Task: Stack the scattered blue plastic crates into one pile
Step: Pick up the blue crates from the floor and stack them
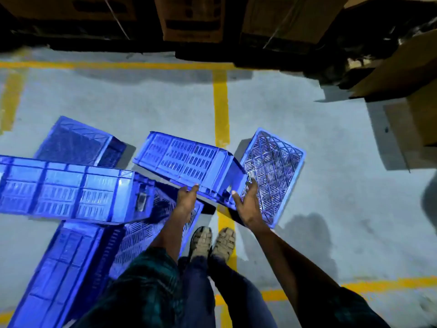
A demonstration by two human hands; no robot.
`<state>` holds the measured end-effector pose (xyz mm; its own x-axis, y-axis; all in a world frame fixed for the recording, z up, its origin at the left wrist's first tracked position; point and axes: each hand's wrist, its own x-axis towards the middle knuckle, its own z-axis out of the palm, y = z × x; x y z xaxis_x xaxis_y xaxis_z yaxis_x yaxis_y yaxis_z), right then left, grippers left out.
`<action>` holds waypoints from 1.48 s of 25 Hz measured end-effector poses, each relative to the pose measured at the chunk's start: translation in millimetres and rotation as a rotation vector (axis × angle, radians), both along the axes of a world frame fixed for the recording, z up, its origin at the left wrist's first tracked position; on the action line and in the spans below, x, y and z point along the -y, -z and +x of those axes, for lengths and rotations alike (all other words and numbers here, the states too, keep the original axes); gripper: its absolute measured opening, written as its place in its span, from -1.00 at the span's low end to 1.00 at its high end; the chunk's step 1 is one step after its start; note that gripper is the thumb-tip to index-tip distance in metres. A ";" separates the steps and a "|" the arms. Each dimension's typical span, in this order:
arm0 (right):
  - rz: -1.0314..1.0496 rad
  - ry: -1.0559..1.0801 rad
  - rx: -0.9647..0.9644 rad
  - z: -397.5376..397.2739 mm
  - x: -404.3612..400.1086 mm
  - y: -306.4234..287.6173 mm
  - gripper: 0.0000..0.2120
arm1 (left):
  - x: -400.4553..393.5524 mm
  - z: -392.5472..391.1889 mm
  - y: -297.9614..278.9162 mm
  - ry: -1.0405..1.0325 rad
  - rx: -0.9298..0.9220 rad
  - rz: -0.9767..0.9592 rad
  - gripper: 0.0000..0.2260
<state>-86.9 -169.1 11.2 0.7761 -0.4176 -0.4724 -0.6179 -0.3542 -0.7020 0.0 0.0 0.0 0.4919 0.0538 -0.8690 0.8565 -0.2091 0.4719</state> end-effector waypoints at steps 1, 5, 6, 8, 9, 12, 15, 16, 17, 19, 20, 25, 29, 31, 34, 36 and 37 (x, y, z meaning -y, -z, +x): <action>0.019 -0.003 -0.024 1.7 -0.2 22.5 -0.22 | 5.2 1.4 17.7 -0.064 -0.052 -0.018 -0.52; 0.000 -0.106 -0.157 1.8 5.4 102.6 -0.24 | 14.7 14.1 83.7 -0.440 -0.245 -0.316 -0.59; -0.006 -0.137 -0.179 0.3 6.3 117.3 -0.25 | 17.6 17.4 95.3 -0.534 -0.256 -0.396 -0.58; -0.024 -0.202 -0.204 -0.7 7.1 137.3 -0.28 | 24.7 26.1 105.2 -0.643 -0.261 -0.461 -0.70; -0.035 -0.231 -0.214 -1.3 5.4 140.8 -0.29 | 29.5 29.5 101.4 -0.649 -0.251 -0.437 -0.72; -0.009 -0.245 -0.188 5.7 -4.0 128.9 -0.29 | 35.7 44.0 84.5 -0.637 -0.187 -0.421 -0.77; 0.001 -0.255 -0.135 19.9 -12.0 109.0 -0.31 | 31.4 64.6 63.3 -0.674 -0.186 -0.449 -0.65; 0.018 -0.261 -0.126 25.1 -13.3 100.1 -0.32 | 28.7 70.4 54.9 -0.701 -0.196 -0.453 -0.61; 0.021 -0.248 -0.109 28.5 -15.5 90.5 -0.34 | 26.6 74.6 42.8 -0.715 -0.197 -0.452 -0.61; -0.048 -0.181 -0.051 30.5 -20.9 68.0 -0.41 | 27.8 79.2 18.9 -0.746 -0.191 -0.463 -0.69; -0.128 -0.150 -0.007 28.1 -23.2 55.6 -0.47 | 30.7 78.9 5.5 -0.770 -0.181 -0.470 -0.71; -0.499 -0.123 0.092 17.6 -25.3 -12.2 -0.64 | 44.4 69.0 -77.6 -0.841 -0.158 -0.588 -0.63; -0.562 -0.099 0.161 24.1 -17.7 -76.4 -0.67 | 41.4 61.4 -154.6 -0.838 -0.130 -0.726 -0.77; -0.547 -0.027 0.244 34.8 -21.1 -110.5 -0.72 | 37.1 61.0 -196.1 -0.711 -0.066 -0.822 -0.75; -0.543 0.098 0.272 48.8 -20.7 -162.6 -0.71 | 19.7 53.3 -246.8 -0.351 0.110 -0.800 -0.82; -0.535 0.169 0.288 42.6 -17.1 -184.0 -0.71 | -1.6 44.1 -259.2 -0.151 0.249 -0.709 -0.89; -0.514 0.209 0.297 36.3 -16.9 -194.1 -0.70 | -15.0 40.1 -257.7 -0.121 0.320 -0.655 -0.92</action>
<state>-50.7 -152.1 205.3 0.7208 -0.6911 0.0523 -0.5152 -0.5848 -0.6266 40.1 15.0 257.7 0.7500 -0.3571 -0.5568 0.6555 0.2885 0.6979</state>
